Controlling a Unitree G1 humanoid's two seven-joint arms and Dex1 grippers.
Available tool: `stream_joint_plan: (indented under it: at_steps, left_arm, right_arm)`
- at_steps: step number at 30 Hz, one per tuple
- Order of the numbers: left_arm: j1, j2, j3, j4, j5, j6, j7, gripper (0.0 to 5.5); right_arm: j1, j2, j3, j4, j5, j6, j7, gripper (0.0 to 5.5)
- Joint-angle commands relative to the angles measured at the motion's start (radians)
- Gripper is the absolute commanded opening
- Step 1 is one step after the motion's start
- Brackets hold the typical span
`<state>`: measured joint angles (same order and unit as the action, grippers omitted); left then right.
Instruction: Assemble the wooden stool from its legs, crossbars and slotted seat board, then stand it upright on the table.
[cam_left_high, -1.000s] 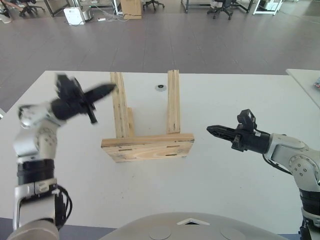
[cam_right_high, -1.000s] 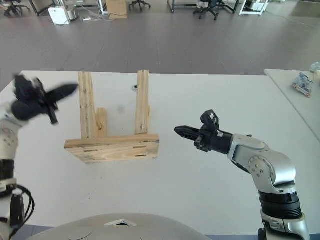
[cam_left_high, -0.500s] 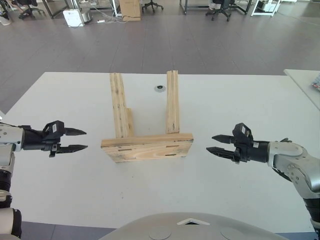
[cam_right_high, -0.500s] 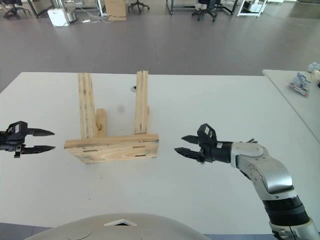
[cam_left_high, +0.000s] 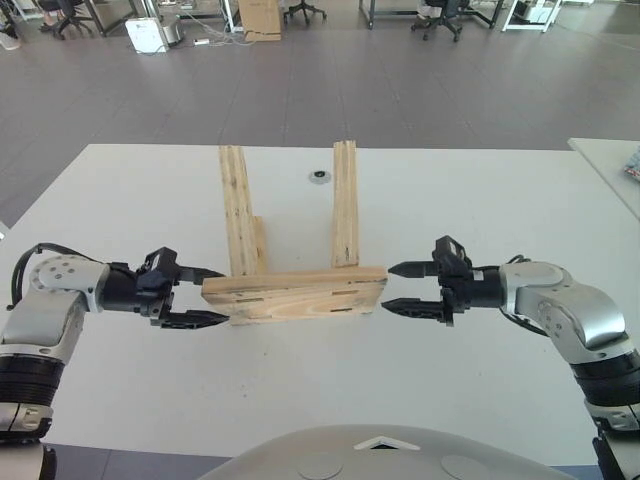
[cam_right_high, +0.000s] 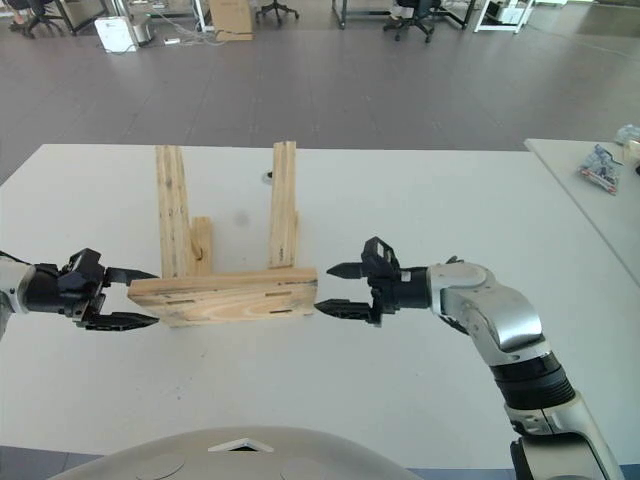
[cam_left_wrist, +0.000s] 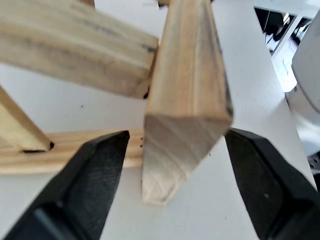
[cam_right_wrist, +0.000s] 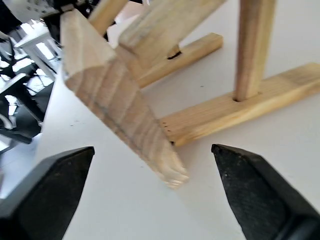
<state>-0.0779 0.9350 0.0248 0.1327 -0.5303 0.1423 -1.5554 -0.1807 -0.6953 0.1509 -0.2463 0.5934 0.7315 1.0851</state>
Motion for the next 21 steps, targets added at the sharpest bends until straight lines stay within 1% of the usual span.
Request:
stream_joint_plan:
  at_steps: [1,3,5,8,12,13,15,17,20,21]
  left_arm:
    - [0.002,-0.048,-0.002,-0.003,0.011,0.010,0.030,3.12]
    - [0.007,-0.063,-0.010,0.008,0.022,0.006,0.030,2.66]
    - [0.017,-0.072,-0.013,0.015,0.030,0.001,0.024,2.38]
    - [0.034,-0.083,-0.013,0.018,0.034,-0.005,0.022,1.76]
    - [0.038,-0.101,-0.007,0.026,0.030,-0.015,0.030,1.72]
    - [0.035,-0.108,-0.004,0.028,0.026,-0.013,0.033,1.71]
    - [0.015,-0.131,0.001,0.026,0.014,-0.004,0.043,1.71]
    - [-0.031,-0.164,0.002,-0.020,-0.026,0.050,0.063,1.70]
    - [-0.157,-0.205,0.011,-0.134,-0.164,0.250,0.107,1.69]
    - [-0.237,-0.212,0.029,-0.162,-0.249,0.365,0.132,1.69]
  right_arm:
    - [-0.059,0.021,0.059,0.019,-0.014,0.004,0.032,4.44]
    - [-0.072,0.051,0.081,0.049,-0.028,-0.009,0.024,3.99]
    - [-0.077,0.071,0.096,0.070,-0.043,-0.021,0.020,3.66]
    - [-0.079,0.088,0.106,0.095,-0.062,-0.039,0.023,2.97]
    - [-0.072,0.099,0.120,0.096,-0.075,-0.050,0.031,2.13]
    - [-0.069,0.101,0.121,0.090,-0.072,-0.048,0.035,2.01]
    - [-0.064,0.103,0.124,0.064,-0.057,-0.035,0.043,2.00]
    - [-0.065,0.105,0.102,0.006,0.004,0.020,0.045,1.98]
    - [-0.089,0.090,0.007,-0.096,0.149,0.161,0.038,1.94]
    - [-0.119,0.077,-0.047,-0.125,0.221,0.224,0.032,1.93]
